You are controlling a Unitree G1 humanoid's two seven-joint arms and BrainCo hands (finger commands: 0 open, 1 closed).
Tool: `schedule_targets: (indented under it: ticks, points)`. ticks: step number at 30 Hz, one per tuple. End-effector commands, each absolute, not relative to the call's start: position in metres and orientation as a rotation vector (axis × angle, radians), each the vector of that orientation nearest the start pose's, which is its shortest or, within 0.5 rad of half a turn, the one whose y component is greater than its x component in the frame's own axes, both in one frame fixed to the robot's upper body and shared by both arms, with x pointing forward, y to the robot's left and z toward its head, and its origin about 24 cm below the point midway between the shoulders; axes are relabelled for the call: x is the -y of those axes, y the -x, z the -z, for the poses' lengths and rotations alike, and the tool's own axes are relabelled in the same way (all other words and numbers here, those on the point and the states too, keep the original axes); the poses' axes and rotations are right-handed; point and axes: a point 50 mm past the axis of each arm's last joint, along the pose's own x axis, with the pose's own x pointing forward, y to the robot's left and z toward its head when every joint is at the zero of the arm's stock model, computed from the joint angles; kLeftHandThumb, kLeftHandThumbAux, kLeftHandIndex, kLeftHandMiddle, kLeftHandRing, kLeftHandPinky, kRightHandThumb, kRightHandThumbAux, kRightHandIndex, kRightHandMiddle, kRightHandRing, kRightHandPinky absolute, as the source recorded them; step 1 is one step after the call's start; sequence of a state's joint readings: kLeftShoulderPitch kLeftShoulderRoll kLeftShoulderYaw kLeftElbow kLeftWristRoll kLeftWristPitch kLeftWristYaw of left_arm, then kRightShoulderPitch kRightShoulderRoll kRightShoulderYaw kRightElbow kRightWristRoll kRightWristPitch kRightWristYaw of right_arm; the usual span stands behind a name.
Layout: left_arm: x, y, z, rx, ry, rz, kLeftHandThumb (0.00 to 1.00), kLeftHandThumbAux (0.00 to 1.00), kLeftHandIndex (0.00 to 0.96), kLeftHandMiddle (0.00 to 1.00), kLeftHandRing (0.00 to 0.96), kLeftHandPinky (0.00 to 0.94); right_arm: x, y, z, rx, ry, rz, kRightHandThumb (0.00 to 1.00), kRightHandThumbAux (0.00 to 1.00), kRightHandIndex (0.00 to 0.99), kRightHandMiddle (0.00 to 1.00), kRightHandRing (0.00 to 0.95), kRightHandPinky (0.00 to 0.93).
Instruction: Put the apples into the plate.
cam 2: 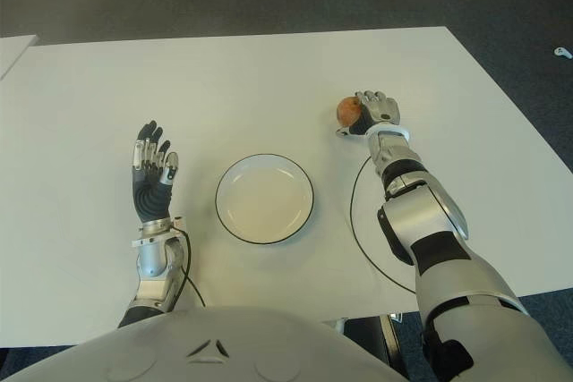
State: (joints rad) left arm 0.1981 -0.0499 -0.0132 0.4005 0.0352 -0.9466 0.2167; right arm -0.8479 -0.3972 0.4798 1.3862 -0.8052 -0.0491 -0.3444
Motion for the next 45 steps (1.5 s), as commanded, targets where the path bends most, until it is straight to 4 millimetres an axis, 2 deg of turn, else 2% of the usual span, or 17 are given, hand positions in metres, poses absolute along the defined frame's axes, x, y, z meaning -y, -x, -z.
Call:
schedule_targets:
  ticks: [1,14,23,28,34,45]
  points:
    - [-0.166,-0.113,0.053,0.040,-0.045,-0.279,0.143,0.580,0.084,0.049,0.037,0.031,0.229,-0.343,-0.003,-0.337,1.553,-0.098,0.225,0.514,0.032,0.055,0.024,0.002]
    - [-0.165,-0.099,0.048,0.042,-0.068,-0.268,0.113,0.595,0.075,0.044,0.034,0.032,0.217,-0.339,0.007,-0.329,1.512,-0.123,0.223,0.511,0.025,0.046,0.014,0.000]
    - [-0.166,-0.086,0.044,0.021,-0.105,-0.285,0.062,0.636,0.076,0.043,0.039,0.048,0.216,-0.335,0.013,-0.362,1.506,-0.159,0.191,0.539,0.009,0.041,0.010,0.000]
    - [-0.167,-0.083,0.042,0.014,-0.123,-0.286,0.051,0.642,0.071,0.028,0.026,0.029,0.221,-0.323,0.026,-0.409,1.507,-0.180,0.166,0.554,0.001,0.024,0.002,0.000]
    - [-0.168,-0.079,0.040,-0.004,-0.124,-0.268,0.067,0.625,0.064,0.018,0.014,0.023,0.221,-0.320,0.029,-0.424,1.488,-0.181,0.157,0.565,0.000,0.018,0.000,0.000]
    - [-0.168,-0.078,0.039,-0.020,-0.111,-0.265,0.126,0.588,0.070,0.029,0.018,0.018,0.223,-0.318,0.031,-0.436,1.480,-0.175,0.180,0.542,0.012,0.064,0.030,0.012]
